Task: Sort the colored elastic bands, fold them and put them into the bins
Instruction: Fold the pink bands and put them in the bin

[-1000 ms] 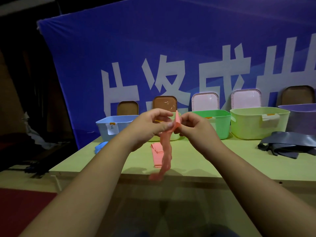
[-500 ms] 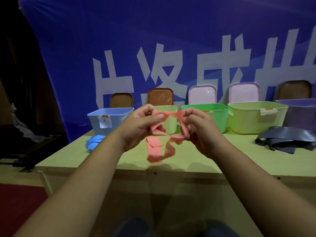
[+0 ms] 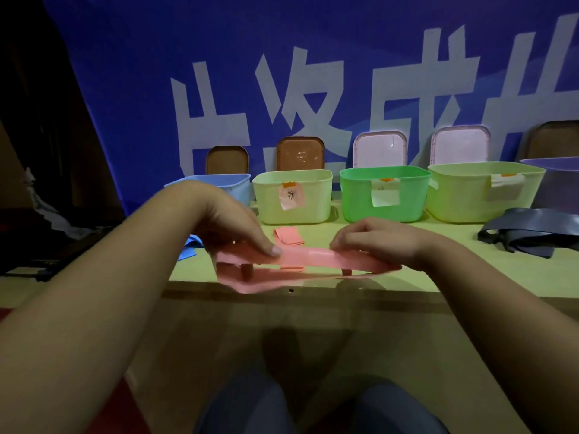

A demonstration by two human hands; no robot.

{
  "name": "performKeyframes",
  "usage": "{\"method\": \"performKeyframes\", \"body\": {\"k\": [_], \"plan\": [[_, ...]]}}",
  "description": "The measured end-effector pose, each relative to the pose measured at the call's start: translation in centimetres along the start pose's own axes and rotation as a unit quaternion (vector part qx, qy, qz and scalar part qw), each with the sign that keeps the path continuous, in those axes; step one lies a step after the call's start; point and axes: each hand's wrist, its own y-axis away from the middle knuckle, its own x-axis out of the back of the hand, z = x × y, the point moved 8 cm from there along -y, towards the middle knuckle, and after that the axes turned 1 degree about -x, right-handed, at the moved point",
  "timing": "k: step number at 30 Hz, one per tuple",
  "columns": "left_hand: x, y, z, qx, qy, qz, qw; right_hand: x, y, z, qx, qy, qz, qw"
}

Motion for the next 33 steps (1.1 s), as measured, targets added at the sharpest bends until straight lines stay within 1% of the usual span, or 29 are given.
{"method": "performKeyframes", "body": {"k": [1,3,5,7,9,11,13,15,17,20,26,30,33], "plan": [[0.1,-0.1,0.1,-0.005,-0.006,0.006,1.0,-0.3,0.1,-0.2,-0.002,-0.046,-0.011,0.999],[0.1,-0.2,0.6,-0.044,-0.014,0.013,0.999,-1.0,0.3,-1.1,0.021,-0.135,-0.038,0.99],[0.0,-0.2,1.0,-0.089,0.0,0.028,0.996,-1.8,0.6,-2.4,0.058,-0.246,-0.072,0.965],[-0.3,-0.3,1.4,-0.13,0.019,0.05,0.99,-2.1,1.0,-3.3,0.08,-0.324,-0.072,0.94],[-0.2,-0.4,1.8,-0.167,0.034,0.094,0.981,-2.1,1.4,-3.9,0.091,-0.356,-0.051,0.929],[0.4,-0.2,2.1,-0.192,0.048,0.168,0.966,-2.2,1.5,-4.2,0.09,-0.359,-0.027,0.929],[1.3,0.3,2.1,-0.209,0.117,0.23,0.943,-2.2,1.3,-4.3,0.084,-0.354,0.003,0.931],[1.7,1.0,2.0,-0.217,0.232,0.239,0.918,-2.1,0.9,-4.0,0.073,-0.352,0.045,0.932],[1.5,1.8,2.1,-0.217,0.3,0.221,0.902,-2.0,0.7,-3.7,0.065,-0.347,0.087,0.931],[1.1,2.5,2.9,-0.217,0.291,0.207,0.909,-2.3,0.7,-3.6,0.063,-0.355,0.116,0.926],[1.4,3.2,3.1,-0.197,0.251,0.25,0.914,-2.7,1.0,-4.1,0.079,-0.362,0.148,0.917],[2.3,4.1,3.2,-0.19,0.246,0.29,0.905,-3.1,1.3,-4.5,0.075,-0.334,0.149,0.928],[3.1,5.4,3.6,-0.192,0.19,0.33,0.904,-3.9,1.3,-4.7,0.067,-0.259,0.127,0.955]]}}
